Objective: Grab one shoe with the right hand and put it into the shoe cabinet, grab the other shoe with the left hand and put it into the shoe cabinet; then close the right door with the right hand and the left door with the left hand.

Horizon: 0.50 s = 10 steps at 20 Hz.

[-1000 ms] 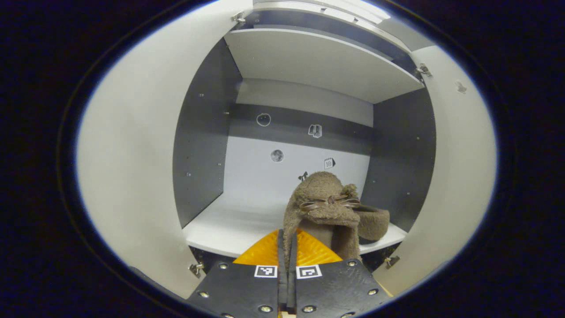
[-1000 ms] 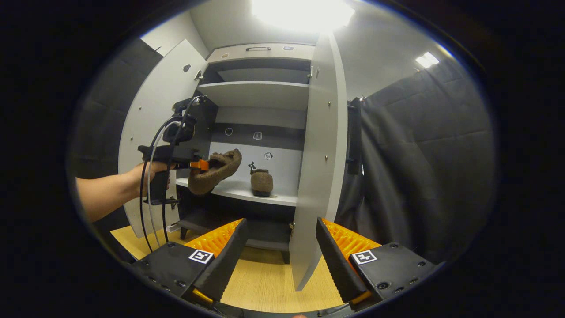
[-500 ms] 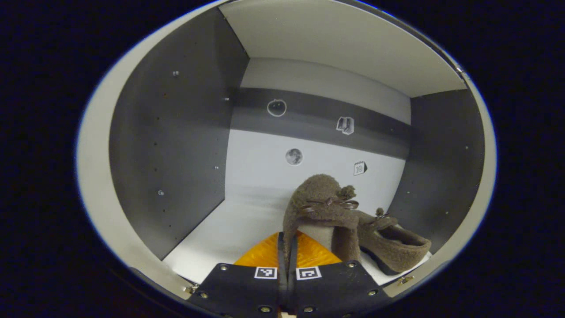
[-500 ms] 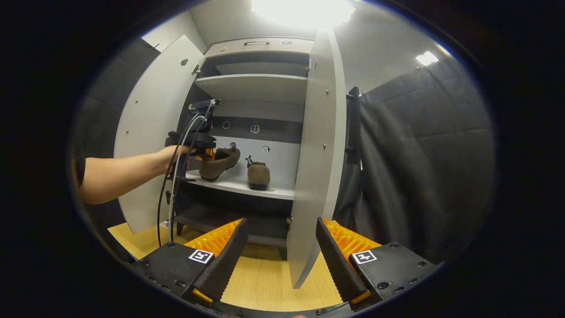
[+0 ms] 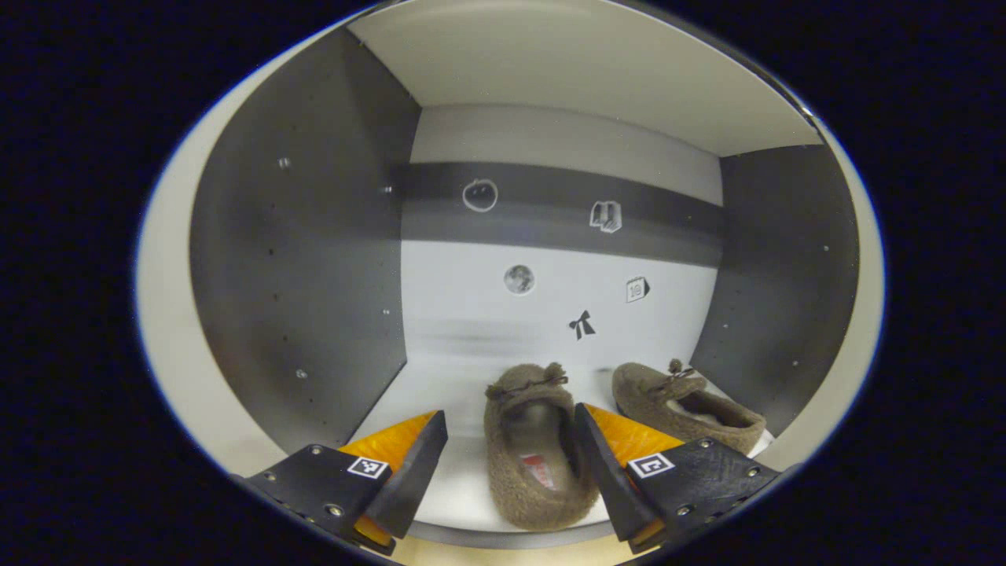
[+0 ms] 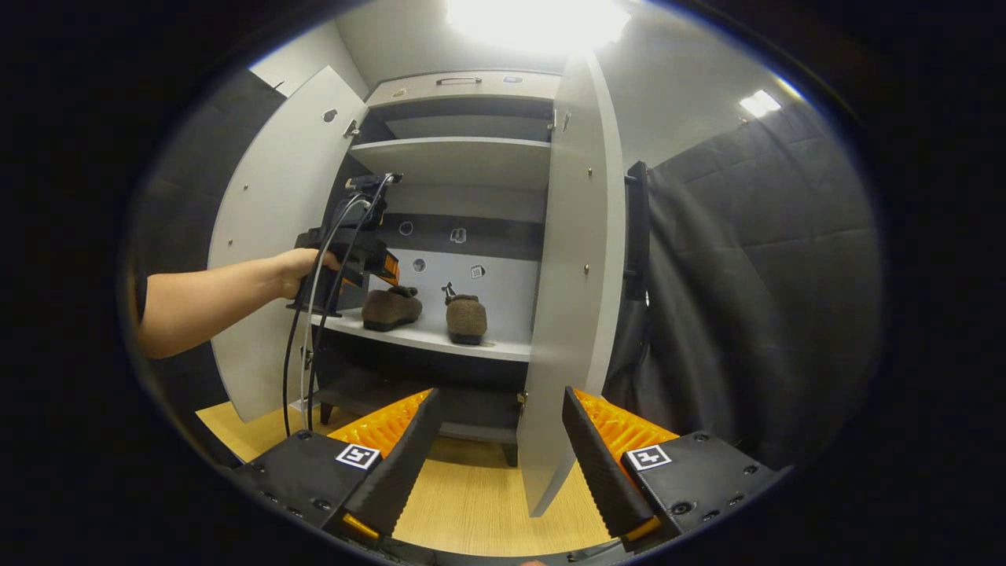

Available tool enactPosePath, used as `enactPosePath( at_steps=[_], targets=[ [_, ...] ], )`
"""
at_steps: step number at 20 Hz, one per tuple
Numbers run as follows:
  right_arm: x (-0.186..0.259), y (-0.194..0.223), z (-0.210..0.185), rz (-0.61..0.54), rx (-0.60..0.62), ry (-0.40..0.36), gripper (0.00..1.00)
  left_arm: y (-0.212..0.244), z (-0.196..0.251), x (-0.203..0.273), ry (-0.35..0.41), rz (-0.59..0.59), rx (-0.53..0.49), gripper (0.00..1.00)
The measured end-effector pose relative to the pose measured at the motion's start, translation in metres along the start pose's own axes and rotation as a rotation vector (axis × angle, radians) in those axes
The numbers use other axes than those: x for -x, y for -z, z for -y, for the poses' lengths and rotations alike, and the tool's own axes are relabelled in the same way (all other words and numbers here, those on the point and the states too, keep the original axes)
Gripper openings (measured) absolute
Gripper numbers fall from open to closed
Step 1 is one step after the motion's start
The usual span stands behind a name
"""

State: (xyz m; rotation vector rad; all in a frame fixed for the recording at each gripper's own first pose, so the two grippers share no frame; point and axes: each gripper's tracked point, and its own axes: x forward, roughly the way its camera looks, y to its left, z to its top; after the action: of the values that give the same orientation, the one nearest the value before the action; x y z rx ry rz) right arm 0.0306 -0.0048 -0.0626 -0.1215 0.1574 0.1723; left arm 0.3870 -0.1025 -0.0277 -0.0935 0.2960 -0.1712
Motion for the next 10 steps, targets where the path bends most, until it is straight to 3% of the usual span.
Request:
enactPosePath(
  at_steps=[2,5,10],
  targets=[
    [0.002,-0.007,-0.005,0.01,-0.019,-0.013,0.98,-0.016,0.0,0.031,-0.001,0.059,-0.023,0.94],
    [0.006,-0.015,-0.012,0.018,-0.048,-0.026,0.98,-0.031,-0.003,0.08,0.002,0.128,-0.02,0.99],
    [0.011,-0.03,-0.022,0.027,-0.082,-0.048,0.98,-0.038,-0.013,0.155,0.001,0.205,-0.032,0.99]
  ],
)
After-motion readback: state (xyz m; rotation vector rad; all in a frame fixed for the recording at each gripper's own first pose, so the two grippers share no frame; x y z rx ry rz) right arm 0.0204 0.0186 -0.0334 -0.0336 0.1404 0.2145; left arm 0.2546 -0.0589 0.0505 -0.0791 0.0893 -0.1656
